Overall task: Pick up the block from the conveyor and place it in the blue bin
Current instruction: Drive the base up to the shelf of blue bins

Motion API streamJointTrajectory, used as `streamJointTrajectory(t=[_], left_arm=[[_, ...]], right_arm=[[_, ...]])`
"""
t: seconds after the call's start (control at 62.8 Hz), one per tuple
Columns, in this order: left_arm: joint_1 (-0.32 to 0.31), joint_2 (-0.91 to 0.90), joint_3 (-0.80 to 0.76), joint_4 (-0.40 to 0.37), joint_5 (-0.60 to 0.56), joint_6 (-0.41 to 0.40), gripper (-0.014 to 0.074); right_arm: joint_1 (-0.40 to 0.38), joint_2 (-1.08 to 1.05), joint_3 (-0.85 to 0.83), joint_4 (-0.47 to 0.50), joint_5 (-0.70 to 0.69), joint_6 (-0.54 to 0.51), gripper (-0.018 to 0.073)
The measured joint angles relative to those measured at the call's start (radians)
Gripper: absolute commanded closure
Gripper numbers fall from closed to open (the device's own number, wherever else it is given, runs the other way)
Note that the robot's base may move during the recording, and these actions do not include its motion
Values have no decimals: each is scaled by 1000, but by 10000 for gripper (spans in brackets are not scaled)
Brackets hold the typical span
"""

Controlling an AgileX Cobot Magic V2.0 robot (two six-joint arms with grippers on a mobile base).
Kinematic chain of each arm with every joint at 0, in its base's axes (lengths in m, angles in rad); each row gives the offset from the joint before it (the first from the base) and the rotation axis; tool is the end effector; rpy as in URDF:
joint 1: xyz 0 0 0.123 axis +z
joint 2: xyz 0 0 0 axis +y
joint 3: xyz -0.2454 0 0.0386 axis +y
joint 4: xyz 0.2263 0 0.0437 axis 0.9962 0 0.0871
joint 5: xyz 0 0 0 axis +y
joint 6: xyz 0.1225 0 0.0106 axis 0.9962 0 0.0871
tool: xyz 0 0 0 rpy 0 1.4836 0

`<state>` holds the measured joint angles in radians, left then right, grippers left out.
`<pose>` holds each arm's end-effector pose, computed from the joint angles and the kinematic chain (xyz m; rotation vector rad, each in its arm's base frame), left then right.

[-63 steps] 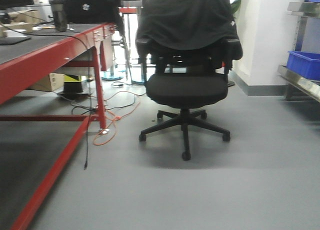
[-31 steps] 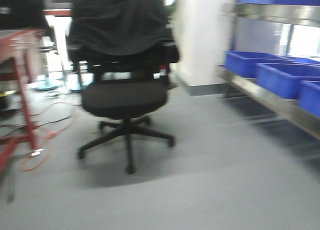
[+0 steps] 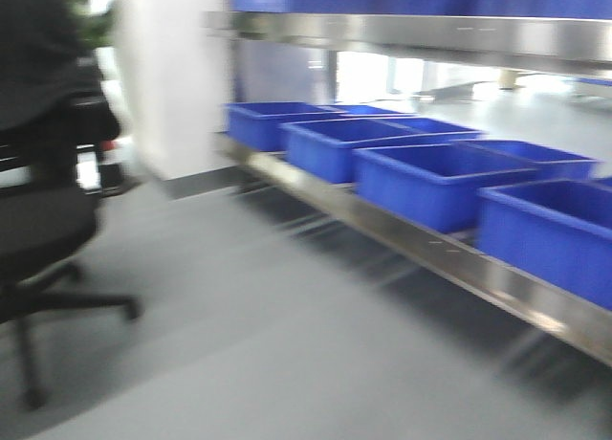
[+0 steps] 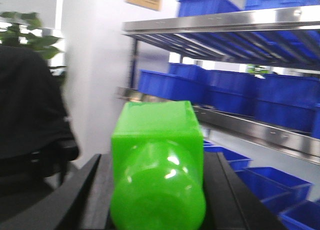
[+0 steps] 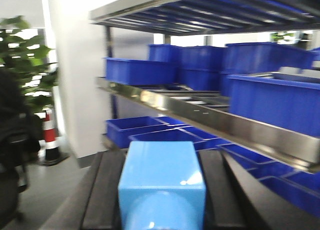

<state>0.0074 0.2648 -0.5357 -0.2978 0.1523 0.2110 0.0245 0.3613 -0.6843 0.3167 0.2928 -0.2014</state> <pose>0.0997 -0.0048 0.3529 -0.0243 1.3590 -0.0943 0.1059 0.0137 0.3750 -0.0177 1.4422 0.1691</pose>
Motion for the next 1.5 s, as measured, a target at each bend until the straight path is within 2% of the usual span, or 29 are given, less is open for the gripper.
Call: streamJointTrajectory(t=[1.498], left_arm=[[0, 0, 0, 0, 0, 0, 708]], right_arm=[[0, 0, 0, 0, 0, 0, 721]])
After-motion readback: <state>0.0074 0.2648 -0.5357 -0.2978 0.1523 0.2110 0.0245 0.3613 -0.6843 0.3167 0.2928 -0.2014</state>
